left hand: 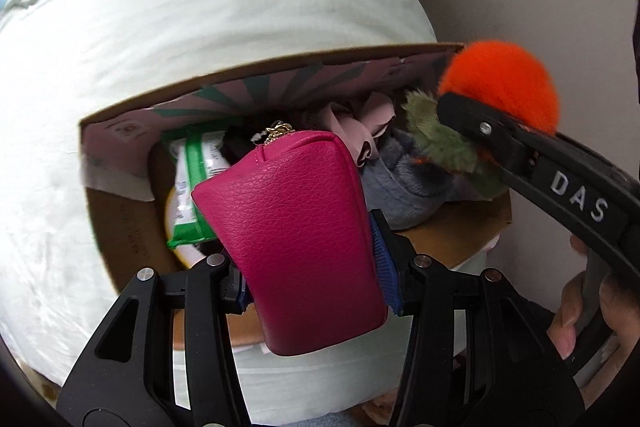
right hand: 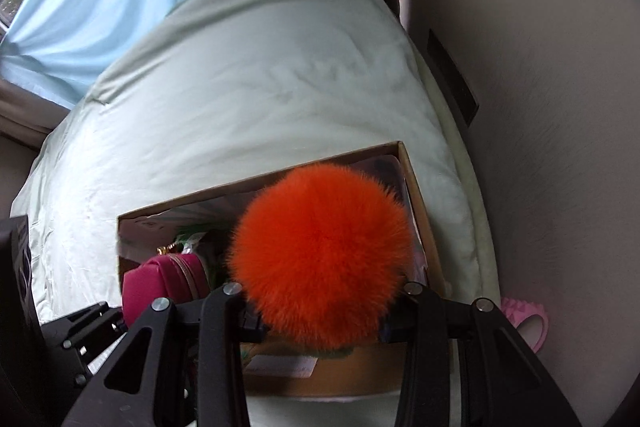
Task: Organize soft objects
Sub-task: 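Carry the pink pouch and orange pom-pom into the box with both tools, then open both tools to release the items and lift away from the box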
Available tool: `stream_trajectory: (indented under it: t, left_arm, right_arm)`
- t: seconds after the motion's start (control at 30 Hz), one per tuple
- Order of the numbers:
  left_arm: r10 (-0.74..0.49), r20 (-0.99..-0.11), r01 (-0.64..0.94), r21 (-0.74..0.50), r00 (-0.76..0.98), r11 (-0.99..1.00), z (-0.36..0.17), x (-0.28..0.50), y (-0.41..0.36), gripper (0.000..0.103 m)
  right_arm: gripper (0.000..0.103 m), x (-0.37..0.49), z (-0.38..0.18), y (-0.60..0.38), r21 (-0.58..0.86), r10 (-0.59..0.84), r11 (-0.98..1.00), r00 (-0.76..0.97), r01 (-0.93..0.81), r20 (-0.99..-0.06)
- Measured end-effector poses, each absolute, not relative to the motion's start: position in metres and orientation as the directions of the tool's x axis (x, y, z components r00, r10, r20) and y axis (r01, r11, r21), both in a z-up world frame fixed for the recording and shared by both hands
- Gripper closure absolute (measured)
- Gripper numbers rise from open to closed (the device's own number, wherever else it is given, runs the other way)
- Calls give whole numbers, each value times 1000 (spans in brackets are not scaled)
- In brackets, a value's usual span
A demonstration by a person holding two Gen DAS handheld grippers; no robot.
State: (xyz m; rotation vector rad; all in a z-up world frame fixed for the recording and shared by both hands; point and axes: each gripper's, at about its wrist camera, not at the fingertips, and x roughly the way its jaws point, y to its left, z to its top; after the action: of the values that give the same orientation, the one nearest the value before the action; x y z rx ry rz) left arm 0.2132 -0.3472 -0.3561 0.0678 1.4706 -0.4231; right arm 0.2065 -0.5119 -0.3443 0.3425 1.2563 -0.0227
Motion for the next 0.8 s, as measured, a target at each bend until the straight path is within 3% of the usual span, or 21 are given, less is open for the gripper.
stream_trajectory:
  t: [0.03, 0.1, 0.13, 0.17, 0.23, 0.53, 0.8]
  left_arm:
    - [-231, -972, 326, -207, 39, 922, -356, 211, -352, 53]
    - [-206, -977, 348, -177, 48, 921, -354, 213, -359, 34]
    - [-193, -980, 355, -160, 58, 921, -352, 212, -360, 12]
    - [-183, -980, 364, -144, 74, 920, -351, 213, -362, 2]
    - [-172, -980, 377, -122, 101, 918, -346, 213, -360, 2]
    - [-163, -981, 350, -118, 101, 929, -343, 211, -335, 2]
    - [-191, -967, 349, -123, 166, 929, -307, 210, -318, 2]
  right_arm:
    - [61, 208, -346, -511, 245, 174, 946, 308, 211, -935]
    - [47, 211, -350, -512, 257, 183, 941, 306, 220, -934]
    - [30, 211, -351, -514, 258, 181, 940, 314, 224, -932]
    - [10, 214, -354, -517, 257, 178, 939, 319, 228, -931]
    - [2, 214, -353, -519, 258, 173, 936, 325, 238, -930]
    - [2, 210, -355, -525, 249, 156, 930, 324, 269, -933]
    - [2, 200, -320, -512, 240, 141, 939, 362, 246, -921]
